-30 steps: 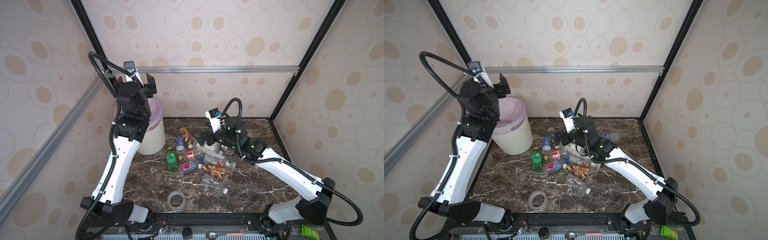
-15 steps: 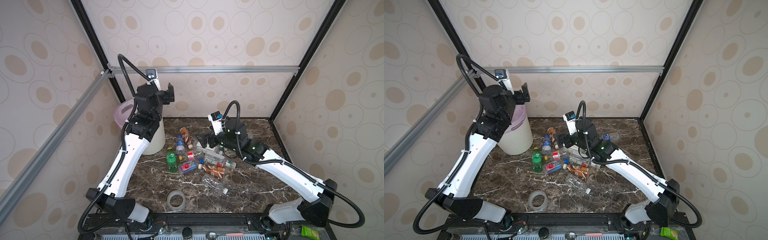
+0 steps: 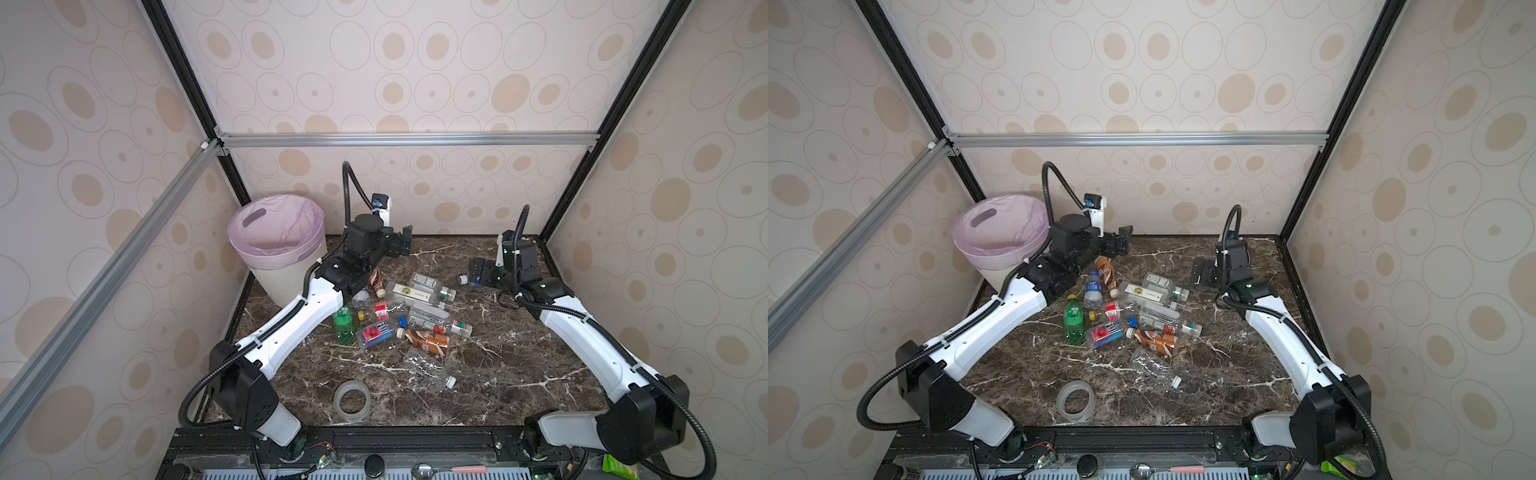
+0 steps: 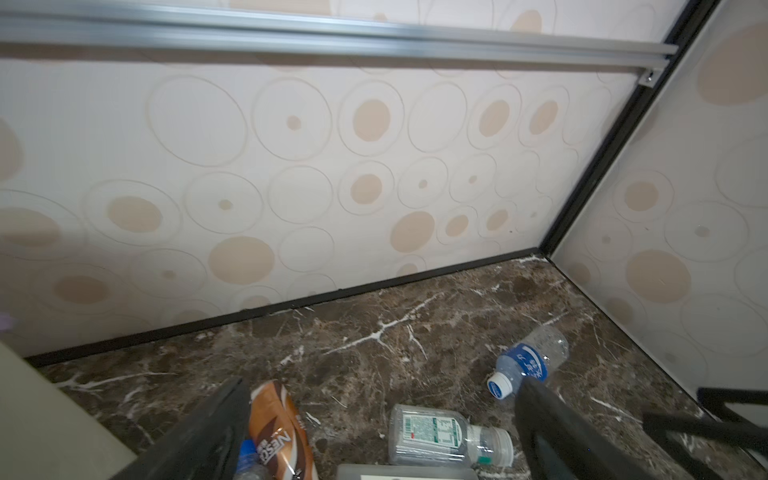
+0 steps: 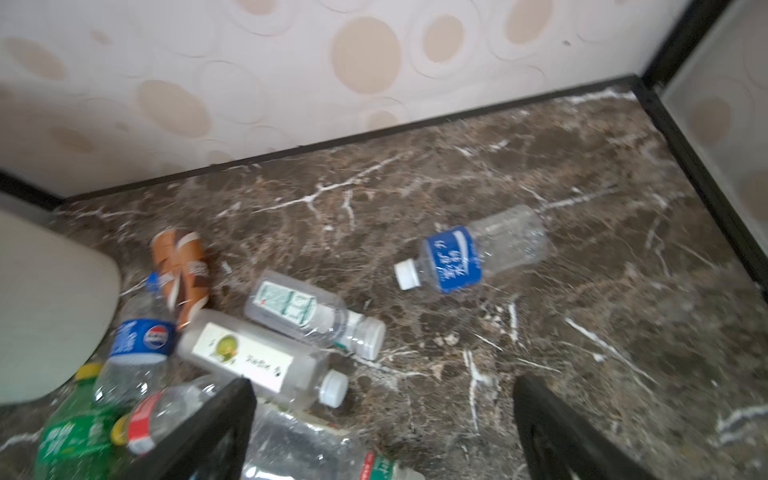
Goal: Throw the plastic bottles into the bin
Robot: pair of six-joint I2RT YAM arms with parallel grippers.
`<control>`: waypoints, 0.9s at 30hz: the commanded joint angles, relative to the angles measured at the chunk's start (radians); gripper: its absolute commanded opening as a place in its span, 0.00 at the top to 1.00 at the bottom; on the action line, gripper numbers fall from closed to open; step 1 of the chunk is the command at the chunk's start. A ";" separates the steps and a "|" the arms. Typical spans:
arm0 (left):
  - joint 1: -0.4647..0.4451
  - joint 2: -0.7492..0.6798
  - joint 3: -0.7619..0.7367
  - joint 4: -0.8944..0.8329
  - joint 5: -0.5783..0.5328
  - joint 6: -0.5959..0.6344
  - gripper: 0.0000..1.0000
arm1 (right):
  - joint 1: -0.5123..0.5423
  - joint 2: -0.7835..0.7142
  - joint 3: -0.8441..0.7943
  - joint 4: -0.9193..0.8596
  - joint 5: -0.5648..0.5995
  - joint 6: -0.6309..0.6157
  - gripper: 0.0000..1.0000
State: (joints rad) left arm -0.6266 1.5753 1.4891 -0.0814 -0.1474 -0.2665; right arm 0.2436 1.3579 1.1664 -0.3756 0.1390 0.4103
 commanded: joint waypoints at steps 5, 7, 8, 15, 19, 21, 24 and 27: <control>-0.040 0.062 -0.073 0.113 0.108 -0.115 0.01 | -0.089 0.241 0.081 0.000 0.005 0.203 0.00; -0.042 0.074 -0.102 0.140 0.137 -0.137 0.01 | -0.098 0.312 0.122 0.011 -0.009 0.237 0.00; -0.044 0.079 -0.116 0.150 0.151 -0.148 0.01 | -0.103 0.347 0.147 0.011 -0.012 0.254 0.00; -0.051 0.081 -0.174 0.169 0.149 -0.160 0.01 | -0.115 0.520 0.273 -0.019 0.047 0.305 0.00; -0.051 0.088 -0.179 0.180 0.163 -0.169 0.01 | -0.123 0.592 0.328 -0.026 0.069 0.321 0.00; -0.051 0.094 -0.181 0.186 0.173 -0.174 0.01 | -0.124 0.630 0.367 -0.055 0.073 0.324 0.00; -0.051 0.103 -0.182 0.183 0.180 -0.180 0.01 | -0.124 0.676 0.400 -0.078 0.067 0.331 0.00; -0.051 0.103 -0.188 0.183 0.177 -0.183 0.01 | -0.124 0.703 0.399 -0.079 0.065 0.332 0.00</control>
State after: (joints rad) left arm -0.6727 1.6665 1.3090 0.0757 0.0216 -0.4255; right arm 0.1230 2.0342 1.5505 -0.4042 0.1871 0.7158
